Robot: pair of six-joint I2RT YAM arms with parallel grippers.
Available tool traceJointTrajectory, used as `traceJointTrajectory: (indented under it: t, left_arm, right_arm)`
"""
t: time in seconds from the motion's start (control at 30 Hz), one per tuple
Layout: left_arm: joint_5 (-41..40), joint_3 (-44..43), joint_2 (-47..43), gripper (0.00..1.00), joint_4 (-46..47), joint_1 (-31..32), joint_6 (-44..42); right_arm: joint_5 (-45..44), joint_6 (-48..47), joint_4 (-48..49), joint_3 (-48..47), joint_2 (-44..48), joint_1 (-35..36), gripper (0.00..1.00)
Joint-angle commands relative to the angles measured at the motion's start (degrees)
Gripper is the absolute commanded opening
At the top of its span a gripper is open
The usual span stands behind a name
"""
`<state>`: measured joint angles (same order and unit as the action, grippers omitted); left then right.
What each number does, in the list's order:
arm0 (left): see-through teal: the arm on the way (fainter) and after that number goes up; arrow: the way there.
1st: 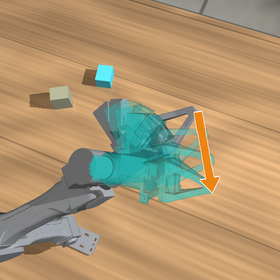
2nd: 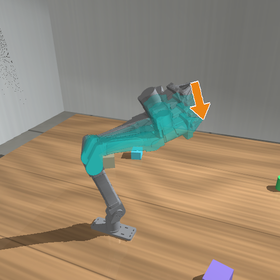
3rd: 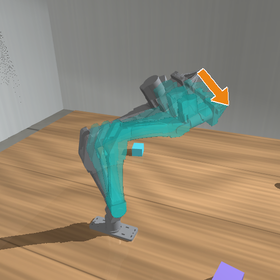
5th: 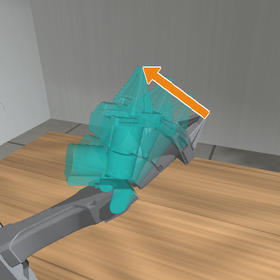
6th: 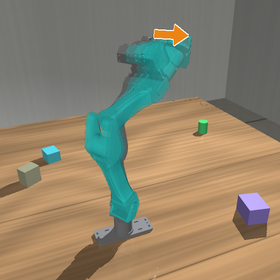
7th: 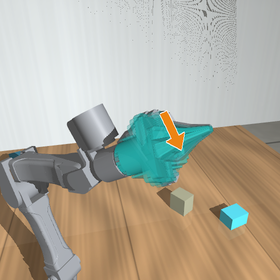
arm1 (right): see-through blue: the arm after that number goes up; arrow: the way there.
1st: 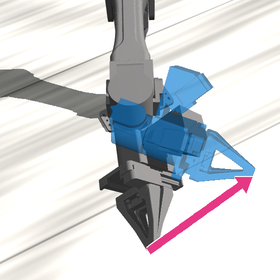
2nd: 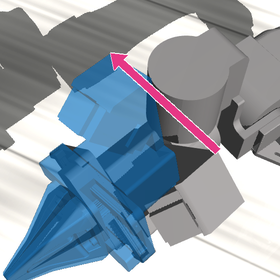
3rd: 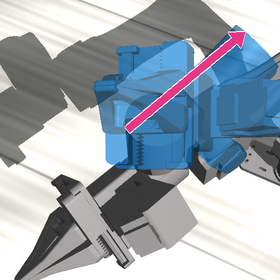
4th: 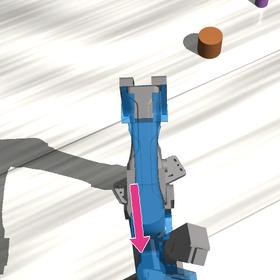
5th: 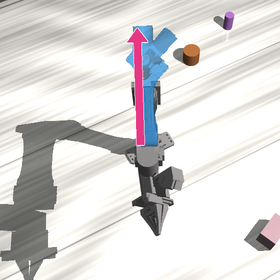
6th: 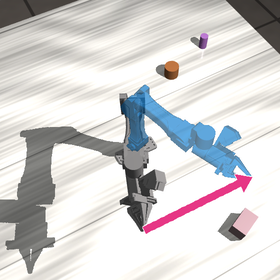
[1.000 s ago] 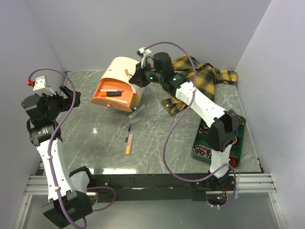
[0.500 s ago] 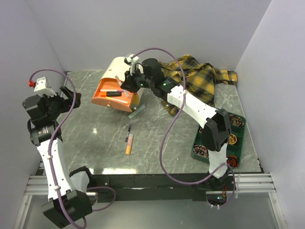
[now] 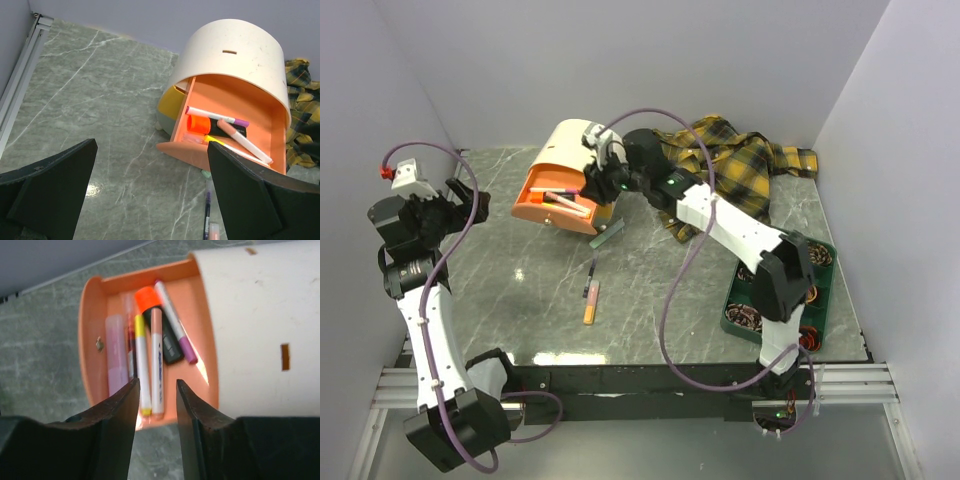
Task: Sort the stationery into containers
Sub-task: Place the pen in the drawer, then pick up the pen from the center of the board.
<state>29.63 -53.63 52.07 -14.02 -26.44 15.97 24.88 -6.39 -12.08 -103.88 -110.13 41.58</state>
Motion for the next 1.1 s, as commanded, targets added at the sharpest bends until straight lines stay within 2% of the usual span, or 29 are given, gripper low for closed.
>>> traceJointTrajectory:
  t: [0.0, 0.1, 0.17, 0.27, 0.37, 0.4, 0.47, 0.5, 0.53, 0.63, 0.7, 0.9, 1.07]
  left_arm:
    - [1.1, -1.4, 0.0, 0.99, 1.3, 0.0, -1.4]
    - [3.8, -3.0, -0.4, 0.99, -3.3, 0.2, -4.7]
    - [6.3, -4.5, -0.3, 1.00, -8.6, 0.9, -8.7]
    - [7.6, -4.9, -0.8, 0.99, -12.7, 1.9, -12.4]
    - [11.2, -3.9, -2.3, 1.00, -12.8, 3.0, -14.1]
    - [12.2, -3.7, -2.7, 1.00, -12.9, 3.5, -14.6]
    - [11.8, -2.5, -4.1, 0.99, -12.9, 5.6, -15.1]
    - [11.5, -2.1, -4.6, 1.00, -12.5, 6.0, -14.7]
    - [11.1, -1.2, -5.0, 0.99, -12.1, 6.2, -12.9]
    - [9.0, -0.8, -6.2, 0.99, -9.8, 6.2, -9.7]
    - [5.4, -0.9, -6.2, 0.99, -8.3, 6.1, -8.1]
    - [1.2, -4.3, -3.7, 0.99, -5.5, 6.0, -6.1]
    - [2.4, -7.3, -2.4, 0.99, -5.1, 5.7, -3.9]
  right_arm:
    - [6.0, -10.8, -1.6, 7.8, 11.8, -0.6, 0.45]
    - [8.3, -16.7, -3.6, 20.4, 17.7, -1.9, 0.45]
    - [9.2, -21.4, -6.2, 24.3, 21.0, -2.4, 0.45]
    - [15.3, -35.3, -11.6, 30.6, 24.8, -3.9, 0.46]
    - [16.4, -48.9, -15.7, 35.7, 26.5, -3.6, 0.48]
    - [17.8, -55.4, -17.7, 35.3, 25.3, -3.5, 0.48]
    - [18.4, -61.0, -23.8, 33.9, 23.2, -2.7, 0.50]
    - [18.9, -67.9, -26.4, 31.5, 20.2, -2.1, 0.50]
    - [18.9, -71.6, -32.8, 29.8, 18.4, -1.6, 0.50]
    - [17.6, -80.9, -38.9, 25.1, 12.8, 1.6, 0.50]
    - [16.3, -86.5, -39.7, 24.2, 10.0, 4.5, 0.50]
    - [9.2, -94.8, -39.9, 20.0, 1.9, 11.6, 0.52]
    - [6.8, -96.1, -42.2, 12.8, -5.5, 15.4, 0.53]
